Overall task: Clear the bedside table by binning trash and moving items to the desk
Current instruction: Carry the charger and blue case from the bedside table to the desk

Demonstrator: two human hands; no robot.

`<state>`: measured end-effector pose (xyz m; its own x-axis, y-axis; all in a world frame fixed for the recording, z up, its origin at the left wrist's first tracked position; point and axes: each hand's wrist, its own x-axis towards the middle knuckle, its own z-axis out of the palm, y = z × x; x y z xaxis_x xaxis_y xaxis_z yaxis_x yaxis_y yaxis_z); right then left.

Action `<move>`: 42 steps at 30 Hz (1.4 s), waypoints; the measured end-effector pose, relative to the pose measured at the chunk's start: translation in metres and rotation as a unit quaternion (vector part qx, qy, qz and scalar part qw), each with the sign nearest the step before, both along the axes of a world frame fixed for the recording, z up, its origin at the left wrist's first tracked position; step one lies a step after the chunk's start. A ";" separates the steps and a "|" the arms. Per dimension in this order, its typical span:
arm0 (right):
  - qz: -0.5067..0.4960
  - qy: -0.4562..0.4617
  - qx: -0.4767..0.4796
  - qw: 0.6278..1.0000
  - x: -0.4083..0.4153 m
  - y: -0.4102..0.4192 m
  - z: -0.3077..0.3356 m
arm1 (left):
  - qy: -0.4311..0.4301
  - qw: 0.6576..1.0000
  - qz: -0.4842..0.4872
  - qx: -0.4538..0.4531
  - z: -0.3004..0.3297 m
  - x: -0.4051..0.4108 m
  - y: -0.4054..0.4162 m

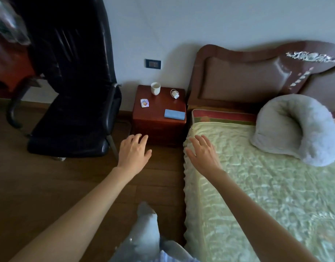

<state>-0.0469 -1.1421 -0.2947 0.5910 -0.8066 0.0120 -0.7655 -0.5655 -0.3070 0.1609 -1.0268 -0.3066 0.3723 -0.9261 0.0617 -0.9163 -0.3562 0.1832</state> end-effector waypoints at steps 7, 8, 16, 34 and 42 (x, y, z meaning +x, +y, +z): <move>-0.005 0.007 0.029 1.000 0.060 -0.095 -0.022 | 0.008 1.000 0.012 0.005 -0.016 0.060 -0.090; -0.004 0.007 0.032 0.999 0.071 -0.110 -0.024 | 0.008 1.000 0.013 0.004 -0.018 0.071 -0.104; -0.024 0.017 0.042 0.999 0.135 -0.206 -0.044 | 0.008 0.999 -0.005 0.032 -0.030 0.135 -0.206; -0.013 -0.003 0.091 0.996 0.215 -0.427 -0.134 | 0.034 0.991 0.013 0.127 -0.098 0.198 -0.431; -0.034 0.012 0.146 0.989 0.220 -0.470 -0.202 | 0.045 0.983 -0.022 0.175 -0.150 0.216 -0.490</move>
<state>0.1730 -1.6122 -0.4967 0.5322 -0.8119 -0.2401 -0.8078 -0.4019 -0.4312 0.3771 -1.5171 -0.4570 0.3203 -0.9003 -0.2946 -0.9181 -0.3717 0.1378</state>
